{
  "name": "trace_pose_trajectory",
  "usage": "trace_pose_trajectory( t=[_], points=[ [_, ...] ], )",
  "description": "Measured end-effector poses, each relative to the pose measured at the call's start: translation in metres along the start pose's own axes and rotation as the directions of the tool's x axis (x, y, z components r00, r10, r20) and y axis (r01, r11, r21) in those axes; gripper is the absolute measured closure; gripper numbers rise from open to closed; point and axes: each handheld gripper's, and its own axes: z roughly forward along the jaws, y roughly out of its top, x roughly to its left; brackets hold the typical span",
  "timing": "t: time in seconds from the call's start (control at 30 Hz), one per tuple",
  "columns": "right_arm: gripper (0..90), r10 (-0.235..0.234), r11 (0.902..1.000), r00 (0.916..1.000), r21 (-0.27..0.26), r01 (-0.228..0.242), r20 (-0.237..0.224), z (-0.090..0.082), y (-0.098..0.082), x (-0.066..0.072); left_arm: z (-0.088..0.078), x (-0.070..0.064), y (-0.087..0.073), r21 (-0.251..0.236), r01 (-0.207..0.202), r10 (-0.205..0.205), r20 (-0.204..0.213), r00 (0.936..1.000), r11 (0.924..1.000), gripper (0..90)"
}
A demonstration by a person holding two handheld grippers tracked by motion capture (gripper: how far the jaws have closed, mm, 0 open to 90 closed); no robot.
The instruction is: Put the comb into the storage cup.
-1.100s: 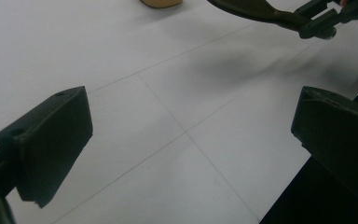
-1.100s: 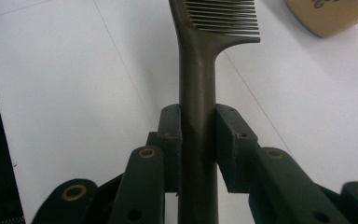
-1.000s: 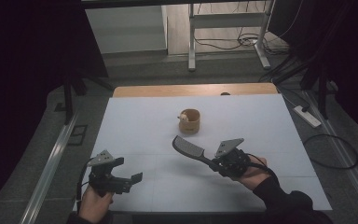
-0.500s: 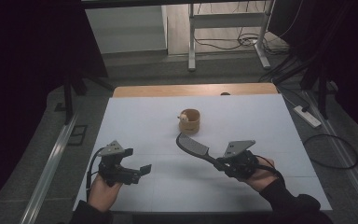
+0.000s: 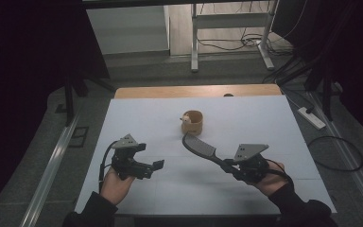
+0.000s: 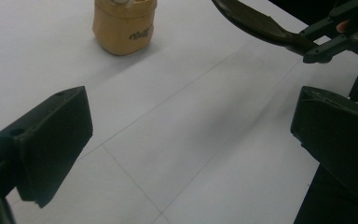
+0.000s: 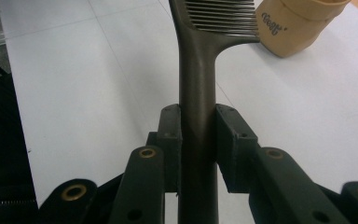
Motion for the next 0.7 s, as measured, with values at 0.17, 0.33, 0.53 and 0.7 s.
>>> trace_pose_trajectory(
  t=[0.17, 0.33, 0.53, 0.7],
  points=[
    [72.6, -0.004, 0.9999, 0.9999, -0.013, 0.004, 0.013, -0.004, -0.001, 0.001, 0.007, -0.001, 0.007, -0.006, 0.003, -0.002, 0.028, 0.9996, 1.0, 0.0],
    [72.5, -0.005, 0.9997, 0.9997, -0.026, 0.005, 0.023, -0.007, -0.003, 0.001, 0.012, -0.002, 0.014, -0.017, 0.015, -0.014, 0.062, 0.998, 0.9997, 0.0],
    [72.5, -0.01, 0.9988, 0.9994, -0.048, 0.012, 0.034, -0.011, -0.003, 0.002, 0.019, -0.002, 0.02, -0.018, 0.016, -0.014, 0.089, 0.9959, 0.9997, 0.0],
    [72.6, -0.017, 0.9983, 0.9989, -0.055, 0.019, 0.044, -0.012, -0.003, 0.002, 0.026, -0.002, 0.025, -0.019, 0.021, -0.019, 0.125, 0.992, 0.9996, 0.0]
  ],
)
